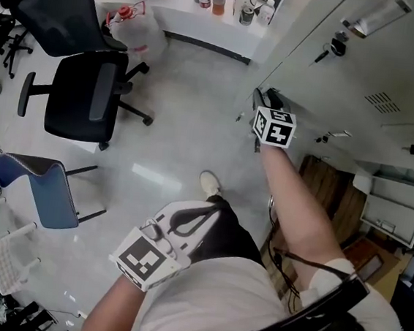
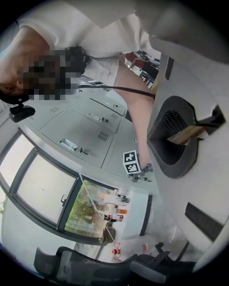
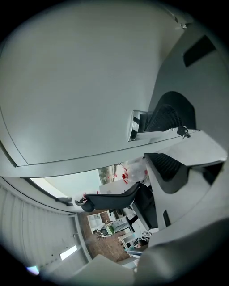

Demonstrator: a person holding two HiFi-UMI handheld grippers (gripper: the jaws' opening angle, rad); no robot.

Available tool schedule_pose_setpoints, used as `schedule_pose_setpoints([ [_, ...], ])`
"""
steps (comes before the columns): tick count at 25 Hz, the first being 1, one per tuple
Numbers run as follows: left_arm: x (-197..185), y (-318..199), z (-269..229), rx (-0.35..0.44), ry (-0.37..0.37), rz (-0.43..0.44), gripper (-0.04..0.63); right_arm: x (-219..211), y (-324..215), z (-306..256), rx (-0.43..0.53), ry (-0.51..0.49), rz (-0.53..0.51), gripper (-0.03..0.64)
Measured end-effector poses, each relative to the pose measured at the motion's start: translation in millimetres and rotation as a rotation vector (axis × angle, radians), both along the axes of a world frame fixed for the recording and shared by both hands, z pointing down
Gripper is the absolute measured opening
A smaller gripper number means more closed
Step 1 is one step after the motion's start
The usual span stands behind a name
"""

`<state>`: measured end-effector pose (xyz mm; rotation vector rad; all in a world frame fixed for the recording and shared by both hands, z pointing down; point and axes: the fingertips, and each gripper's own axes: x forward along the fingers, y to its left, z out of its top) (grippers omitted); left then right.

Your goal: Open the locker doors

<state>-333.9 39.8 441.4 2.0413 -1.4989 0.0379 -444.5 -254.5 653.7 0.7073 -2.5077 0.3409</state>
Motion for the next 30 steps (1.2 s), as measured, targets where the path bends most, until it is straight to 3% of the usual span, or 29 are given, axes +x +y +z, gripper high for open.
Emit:
schedule_pose_setpoints([
  [15, 2.6, 10.3, 6.8, -0.018, 0.006, -0.013, 0.011, -0.5, 0.0, 1.9, -0.004, -0.013, 0.068, 0.114],
  [30, 28.9, 32.9, 3.4, 0.012, -0.001, 0.022, 0.011, 46.9, 65.9, 3.0, -0.017, -0.003, 0.077, 0.129],
])
